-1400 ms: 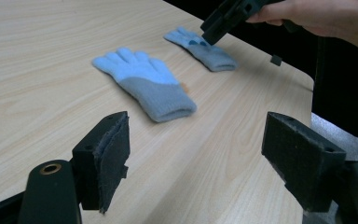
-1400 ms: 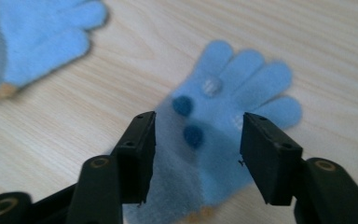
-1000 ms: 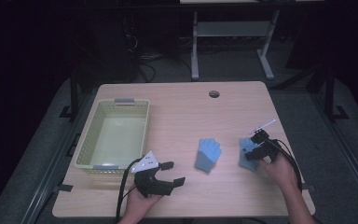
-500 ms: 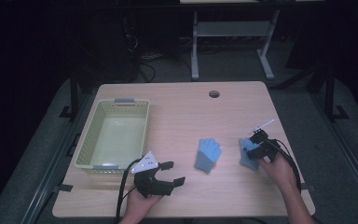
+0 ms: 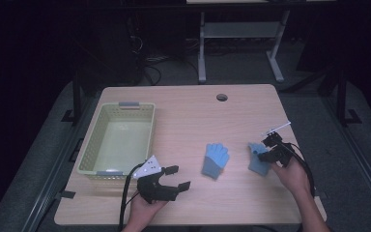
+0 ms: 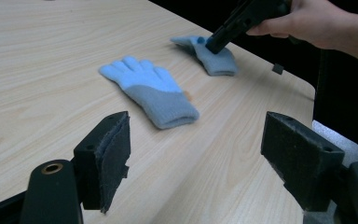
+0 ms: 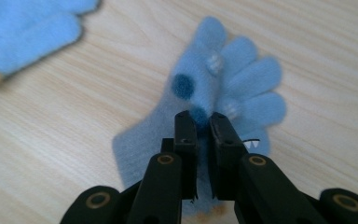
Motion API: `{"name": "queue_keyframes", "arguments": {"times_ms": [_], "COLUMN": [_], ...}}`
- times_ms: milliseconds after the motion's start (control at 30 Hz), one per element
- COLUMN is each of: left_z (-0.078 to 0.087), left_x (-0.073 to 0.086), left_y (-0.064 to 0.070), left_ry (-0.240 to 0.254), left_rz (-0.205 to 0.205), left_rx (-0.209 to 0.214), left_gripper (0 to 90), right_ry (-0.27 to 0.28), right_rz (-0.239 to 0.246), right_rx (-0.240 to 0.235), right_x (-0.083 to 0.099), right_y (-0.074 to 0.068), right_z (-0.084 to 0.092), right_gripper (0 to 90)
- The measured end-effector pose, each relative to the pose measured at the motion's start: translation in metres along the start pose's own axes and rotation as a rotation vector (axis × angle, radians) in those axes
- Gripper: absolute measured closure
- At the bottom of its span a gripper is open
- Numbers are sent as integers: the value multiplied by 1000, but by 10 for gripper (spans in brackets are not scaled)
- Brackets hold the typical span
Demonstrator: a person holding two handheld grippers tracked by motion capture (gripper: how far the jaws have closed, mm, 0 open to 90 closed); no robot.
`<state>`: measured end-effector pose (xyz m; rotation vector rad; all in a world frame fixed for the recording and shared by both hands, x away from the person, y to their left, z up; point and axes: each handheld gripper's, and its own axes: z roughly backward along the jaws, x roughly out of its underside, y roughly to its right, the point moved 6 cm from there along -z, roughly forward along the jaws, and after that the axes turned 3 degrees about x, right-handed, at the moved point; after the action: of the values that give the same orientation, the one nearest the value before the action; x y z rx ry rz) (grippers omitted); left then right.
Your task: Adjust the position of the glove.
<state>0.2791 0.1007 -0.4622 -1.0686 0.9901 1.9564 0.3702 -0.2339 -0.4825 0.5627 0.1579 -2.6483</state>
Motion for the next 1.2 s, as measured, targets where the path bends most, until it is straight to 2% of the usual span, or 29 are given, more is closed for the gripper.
{"name": "queue_keyframes", "arguments": {"times_ms": [100,200,400,933,1200], "left_z": [-1,-1,1,2,3], "left_x": [0,1,0,0,-2], "left_y": [0,0,0,0,-1], "left_ry": [4,2,5,5,14], "left_rz": [6,7,6,13,9], "left_rx": [0,2,-2,-13,-22], "left_gripper": [236,237,237,238,238], "right_ry": [21,36,56,117,121], "right_rz": [-4,19,30,95,123], "right_rx": [-2,-2,4,-7,-15], "right_x": [-2,-5,-10,-34,-42], "right_y": [-2,-2,-6,-32,-46], "right_z": [8,13,24,52,53], "right_gripper": [831,831,831,831,831]}}
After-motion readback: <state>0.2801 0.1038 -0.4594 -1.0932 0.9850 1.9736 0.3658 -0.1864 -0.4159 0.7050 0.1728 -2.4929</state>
